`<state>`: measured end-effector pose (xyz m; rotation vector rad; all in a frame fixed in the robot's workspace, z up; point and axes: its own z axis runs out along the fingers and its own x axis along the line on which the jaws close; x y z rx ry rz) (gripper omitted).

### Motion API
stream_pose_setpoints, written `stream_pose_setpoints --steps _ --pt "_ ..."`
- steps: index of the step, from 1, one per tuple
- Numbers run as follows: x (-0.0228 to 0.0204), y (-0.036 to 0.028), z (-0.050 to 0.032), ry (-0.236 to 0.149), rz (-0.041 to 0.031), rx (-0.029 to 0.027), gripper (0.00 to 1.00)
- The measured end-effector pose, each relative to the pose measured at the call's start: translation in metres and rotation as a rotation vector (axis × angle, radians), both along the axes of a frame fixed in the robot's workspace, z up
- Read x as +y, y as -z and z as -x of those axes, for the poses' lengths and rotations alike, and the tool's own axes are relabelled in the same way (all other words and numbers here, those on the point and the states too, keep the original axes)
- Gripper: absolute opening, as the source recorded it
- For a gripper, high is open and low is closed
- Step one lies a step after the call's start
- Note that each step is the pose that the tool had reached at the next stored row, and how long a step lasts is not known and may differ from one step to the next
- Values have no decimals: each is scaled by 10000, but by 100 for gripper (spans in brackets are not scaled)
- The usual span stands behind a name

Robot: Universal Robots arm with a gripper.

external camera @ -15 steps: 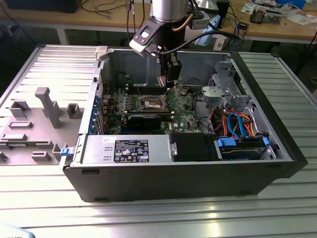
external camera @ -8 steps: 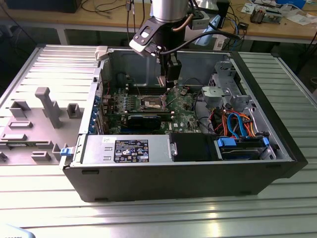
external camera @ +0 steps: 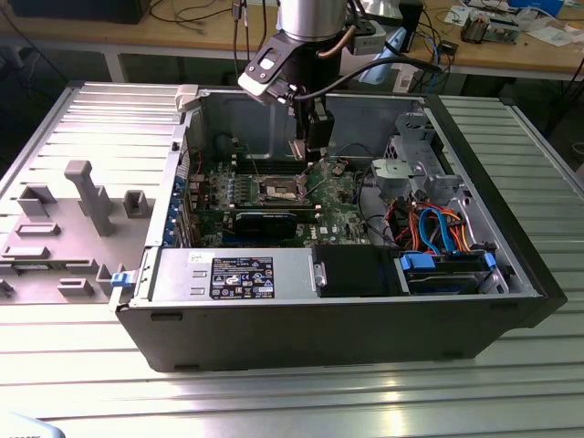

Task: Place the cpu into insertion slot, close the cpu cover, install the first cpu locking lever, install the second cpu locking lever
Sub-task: 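Place the cpu into insertion slot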

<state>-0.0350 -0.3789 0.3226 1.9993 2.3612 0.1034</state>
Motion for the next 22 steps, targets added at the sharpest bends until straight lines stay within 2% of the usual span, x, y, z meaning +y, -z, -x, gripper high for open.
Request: stream_pose_setpoints --steps 22 --pt "0 7 0 136 0 0 54"
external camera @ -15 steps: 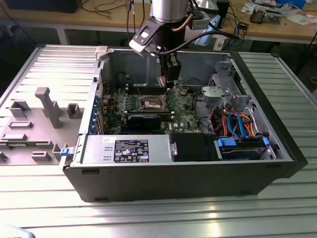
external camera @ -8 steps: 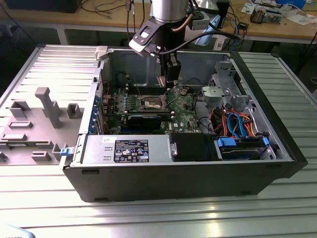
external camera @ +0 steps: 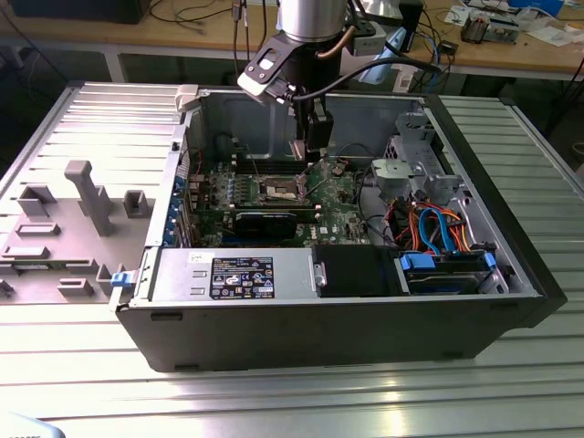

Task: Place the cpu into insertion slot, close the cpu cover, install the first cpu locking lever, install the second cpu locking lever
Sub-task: 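Place the cpu into insertion slot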

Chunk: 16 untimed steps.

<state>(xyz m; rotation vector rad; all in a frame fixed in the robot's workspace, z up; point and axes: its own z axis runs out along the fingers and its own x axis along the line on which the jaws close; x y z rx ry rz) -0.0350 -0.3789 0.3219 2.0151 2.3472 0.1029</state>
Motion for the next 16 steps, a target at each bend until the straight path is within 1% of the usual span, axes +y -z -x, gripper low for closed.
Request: stream_pose_setpoints --steps 16 --pt "0 8 0 106 0 0 54"
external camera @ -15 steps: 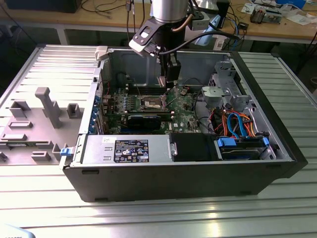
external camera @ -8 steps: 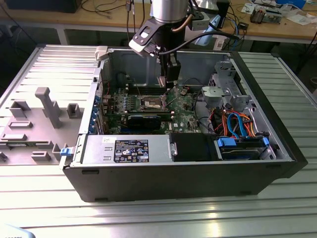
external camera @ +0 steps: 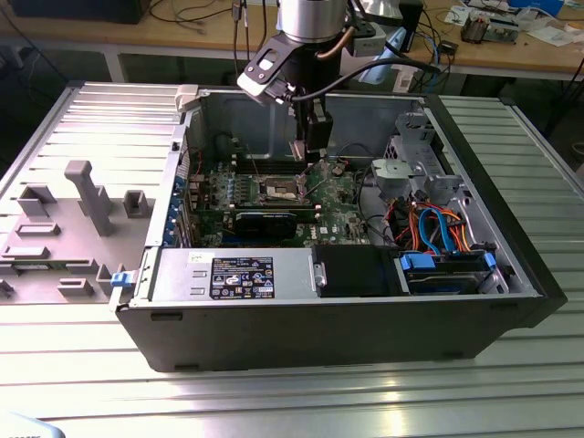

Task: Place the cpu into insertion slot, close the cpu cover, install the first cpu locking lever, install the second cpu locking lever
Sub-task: 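Place the cpu into insertion slot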

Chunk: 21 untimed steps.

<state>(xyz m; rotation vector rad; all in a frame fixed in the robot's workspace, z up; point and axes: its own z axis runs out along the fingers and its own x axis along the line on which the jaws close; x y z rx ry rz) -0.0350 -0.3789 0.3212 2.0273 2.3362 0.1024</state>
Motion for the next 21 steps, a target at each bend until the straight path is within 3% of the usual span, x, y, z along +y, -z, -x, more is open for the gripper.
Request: stream_pose_setpoints --steps 21 --pt "0 6 0 104 0 0 54"
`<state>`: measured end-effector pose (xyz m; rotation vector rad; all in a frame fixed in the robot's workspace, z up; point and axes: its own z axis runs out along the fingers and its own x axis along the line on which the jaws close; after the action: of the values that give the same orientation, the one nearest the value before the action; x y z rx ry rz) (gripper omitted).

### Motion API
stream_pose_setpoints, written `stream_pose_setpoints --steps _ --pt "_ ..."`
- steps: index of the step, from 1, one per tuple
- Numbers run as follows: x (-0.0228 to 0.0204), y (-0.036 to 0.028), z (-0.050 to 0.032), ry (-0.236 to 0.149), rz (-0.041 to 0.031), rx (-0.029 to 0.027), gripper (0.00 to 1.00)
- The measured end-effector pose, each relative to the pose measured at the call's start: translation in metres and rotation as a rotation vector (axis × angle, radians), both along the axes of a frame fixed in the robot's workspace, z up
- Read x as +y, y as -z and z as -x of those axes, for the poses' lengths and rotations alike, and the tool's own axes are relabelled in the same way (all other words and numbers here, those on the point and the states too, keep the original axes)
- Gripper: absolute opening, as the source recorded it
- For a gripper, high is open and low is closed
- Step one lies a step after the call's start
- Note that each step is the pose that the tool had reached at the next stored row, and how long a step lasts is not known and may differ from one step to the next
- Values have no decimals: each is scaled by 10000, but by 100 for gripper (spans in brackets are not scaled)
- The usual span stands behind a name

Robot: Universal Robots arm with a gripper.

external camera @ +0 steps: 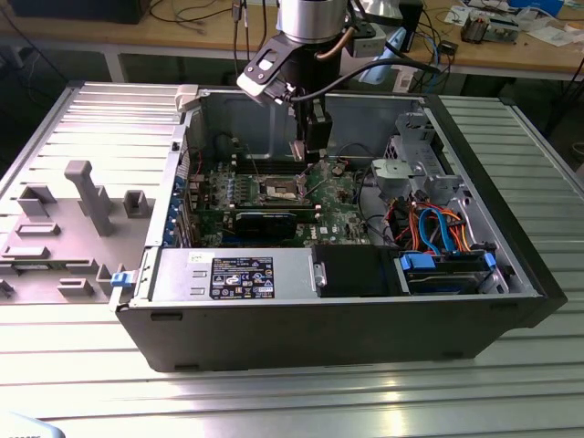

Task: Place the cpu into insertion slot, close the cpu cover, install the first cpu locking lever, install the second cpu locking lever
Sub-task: 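Place the cpu into insertion slot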

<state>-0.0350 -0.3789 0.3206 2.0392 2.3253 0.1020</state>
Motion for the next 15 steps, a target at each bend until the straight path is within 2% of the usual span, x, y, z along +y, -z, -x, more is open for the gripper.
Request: stream_pose_setpoints --steps 15 --pt "0 4 0 83 0 1 54"
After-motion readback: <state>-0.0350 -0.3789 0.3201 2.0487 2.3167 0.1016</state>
